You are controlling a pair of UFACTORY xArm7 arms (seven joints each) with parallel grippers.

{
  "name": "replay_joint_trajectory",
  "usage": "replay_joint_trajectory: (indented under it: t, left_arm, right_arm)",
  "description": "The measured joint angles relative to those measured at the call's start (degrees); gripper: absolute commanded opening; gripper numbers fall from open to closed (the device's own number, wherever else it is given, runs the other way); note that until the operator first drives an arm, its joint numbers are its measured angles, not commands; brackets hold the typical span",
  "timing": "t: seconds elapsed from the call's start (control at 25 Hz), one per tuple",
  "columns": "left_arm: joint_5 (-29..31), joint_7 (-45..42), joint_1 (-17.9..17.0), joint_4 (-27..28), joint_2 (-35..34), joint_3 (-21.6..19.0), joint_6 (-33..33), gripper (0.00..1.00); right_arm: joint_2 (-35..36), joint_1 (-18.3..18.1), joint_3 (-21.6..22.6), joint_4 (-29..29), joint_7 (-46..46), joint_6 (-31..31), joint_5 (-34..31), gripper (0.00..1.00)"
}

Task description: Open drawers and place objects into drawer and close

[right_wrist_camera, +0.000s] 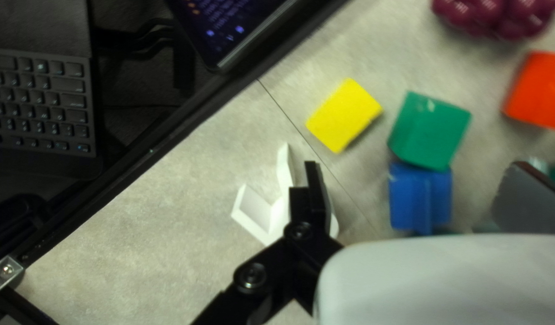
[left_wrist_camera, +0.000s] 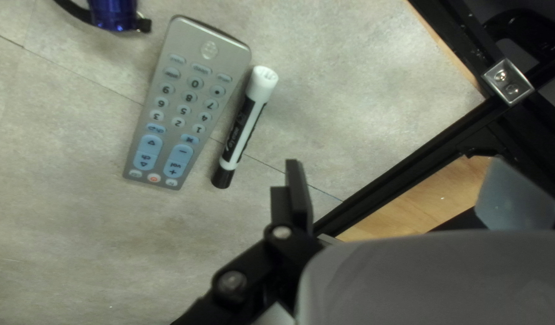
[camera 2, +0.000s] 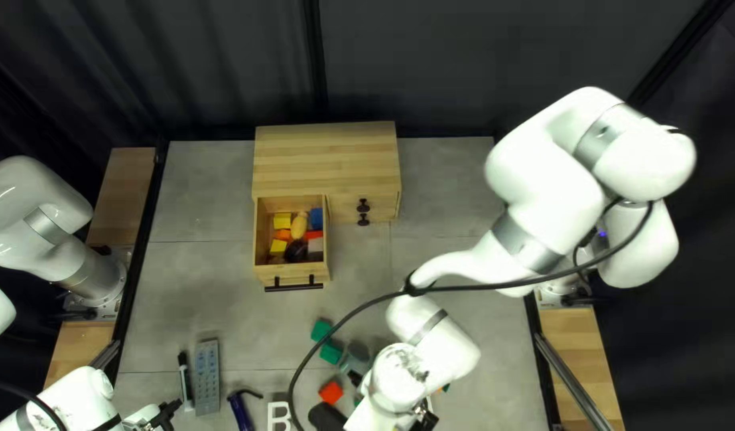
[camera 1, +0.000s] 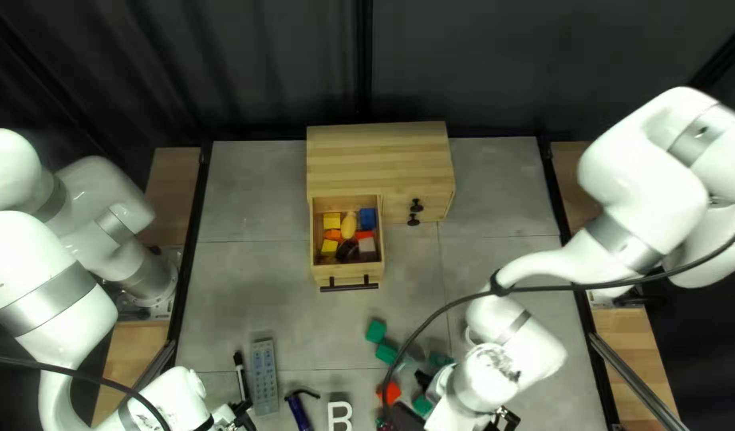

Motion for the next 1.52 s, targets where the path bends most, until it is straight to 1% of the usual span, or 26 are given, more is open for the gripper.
replay_joint_trajectory:
  t: [0.32,0.68,1.08,1.52]
  left_arm:
    - [0.0,0.0,0.0,0.0,0.0,0.0,0.0,1.0]
    - [0.0,0.0,0.0,0.0,0.0,0.0,0.0,1.0]
    - [0.0,0.0,0.0,0.0,0.0,0.0,0.0,1.0]
    - [0.0,0.0,0.0,0.0,0.0,0.0,0.0,1.0]
  right_arm:
    - [1.41,-1.79,-0.48,-0.4,-2.35,-1.07,0.26,1.0]
    - [0.93,-3.51,-0.92,-2.51,-3.35,-2.18,0.69,1.0]
    - [1.78,-2.74,-2.04,-2.1,-1.93,-2.55,-0.35,1.0]
    - [2.09,-2.97,-2.91,-3.11,-2.38,-3.19,-1.43,1.0]
